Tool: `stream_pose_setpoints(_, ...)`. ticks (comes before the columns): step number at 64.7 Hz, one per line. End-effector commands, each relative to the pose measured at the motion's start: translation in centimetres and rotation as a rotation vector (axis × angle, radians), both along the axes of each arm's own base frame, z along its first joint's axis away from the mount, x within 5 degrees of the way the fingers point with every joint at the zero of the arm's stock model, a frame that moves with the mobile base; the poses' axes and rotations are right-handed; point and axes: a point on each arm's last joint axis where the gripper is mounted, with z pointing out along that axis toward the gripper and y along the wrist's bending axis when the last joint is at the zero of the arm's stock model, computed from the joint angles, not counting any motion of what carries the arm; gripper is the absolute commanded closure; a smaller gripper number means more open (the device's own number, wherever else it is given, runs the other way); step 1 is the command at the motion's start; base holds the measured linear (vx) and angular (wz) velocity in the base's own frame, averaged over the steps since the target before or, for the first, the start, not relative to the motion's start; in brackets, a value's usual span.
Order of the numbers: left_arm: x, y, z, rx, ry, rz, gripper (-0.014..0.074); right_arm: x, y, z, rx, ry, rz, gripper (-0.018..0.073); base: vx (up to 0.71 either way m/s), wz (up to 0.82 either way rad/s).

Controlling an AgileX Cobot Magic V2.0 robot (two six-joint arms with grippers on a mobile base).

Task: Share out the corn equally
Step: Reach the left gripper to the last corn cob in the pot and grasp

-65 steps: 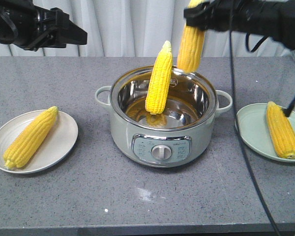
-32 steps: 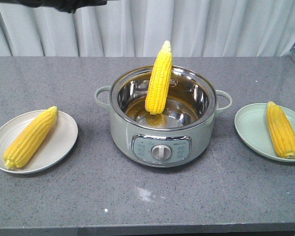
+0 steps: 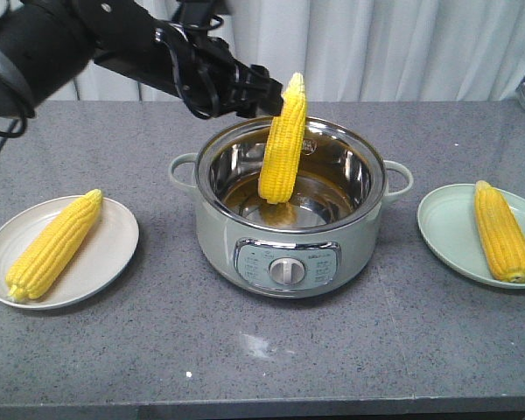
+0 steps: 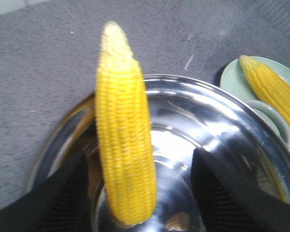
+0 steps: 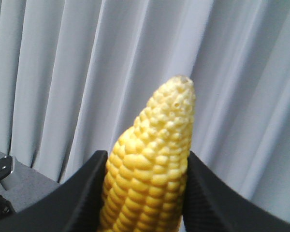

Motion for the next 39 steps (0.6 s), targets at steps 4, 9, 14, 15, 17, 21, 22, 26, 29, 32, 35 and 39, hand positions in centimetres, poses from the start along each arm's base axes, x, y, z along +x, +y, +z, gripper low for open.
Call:
stream_pose_setpoints(4, -1.0, -0.8, 3.7, -0.141, -0.107, 0.036, 0.0066, -1.2, -0.3, 1.5, 0.03, -0.076, -0.029, 0.0564, 0.0, 0.0)
stream_pose_setpoints(9, -1.0, -1.4, 3.5, -0.152, -0.113, 0.034, 0.0034, -1.2, -0.3, 1.5, 0.03, -0.076, -0.029, 0.0564, 0.0, 0.0)
stream_pose_setpoints(14, -0.8, -1.8, 3.2, -0.159, -0.121, 0.037, 0.0014, -1.2, -0.3, 1.5, 0.03, -0.076, -0.029, 0.0564, 0.0, 0.0)
stream_pose_setpoints(15, -0.8, -1.9, 3.1, -0.159, -0.121, 0.037, 0.0011, -1.2, -0.3, 1.5, 0.03, -0.076, -0.029, 0.0564, 0.0, 0.0)
stream_pose_setpoints(17, -0.7, -2.0, 3.0, -0.157, -0.123, 0.038, 0.0008, -1.2, -0.3, 1.5, 0.03, -0.076, -0.029, 0.0564, 0.0, 0.0)
stream_pose_setpoints(21, -0.5, -2.2, 2.6, -0.151, -0.124, 0.038, 0.0008, -1.2, -0.3, 1.5, 0.03, -0.076, -0.029, 0.0564, 0.0, 0.0)
stream_pose_setpoints(22, -0.5, -2.2, 2.6, -0.15, -0.123, 0.039, 0.0008, -1.2, -0.3, 1.5, 0.03, -0.076, -0.029, 0.0564, 0.0, 0.0)
stream_pose_setpoints(26, -0.2, -2.3, 2.2, -0.151, -0.122, 0.043, 0.0008, -1.2, -0.3, 1.5, 0.03, -0.076, -0.029, 0.0564, 0.0, 0.0)
stream_pose_setpoints(29, 0.0, -2.4, 1.9, -0.151, -0.122, 0.047, 0.0008, -1.2, -0.3, 1.5, 0.03, -0.075, -0.028, 0.0564, 0.0, 0.0)
stream_pose_setpoints(32, 0.1, -2.4, 1.8, -0.15, -0.128, 0.052, 0.0008, -1.2, -0.3, 1.5, 0.03, -0.075, -0.028, 0.0564, 0.0, 0.0)
stream_pose_setpoints(35, 0.3, -2.4, 1.8, -0.143, -0.139, 0.056, 0.0008, -1.2, -0.3, 1.5, 0.03, -0.075, -0.028, 0.0564, 0.0, 0.0)
stream_pose_setpoints(39, 0.4, -2.5, 1.6, -0.139, -0.143, 0.059, 0.0008, -1.2, -0.3, 1.4, 0.028, -0.072, -0.027, 0.0564, 0.0, 0.0)
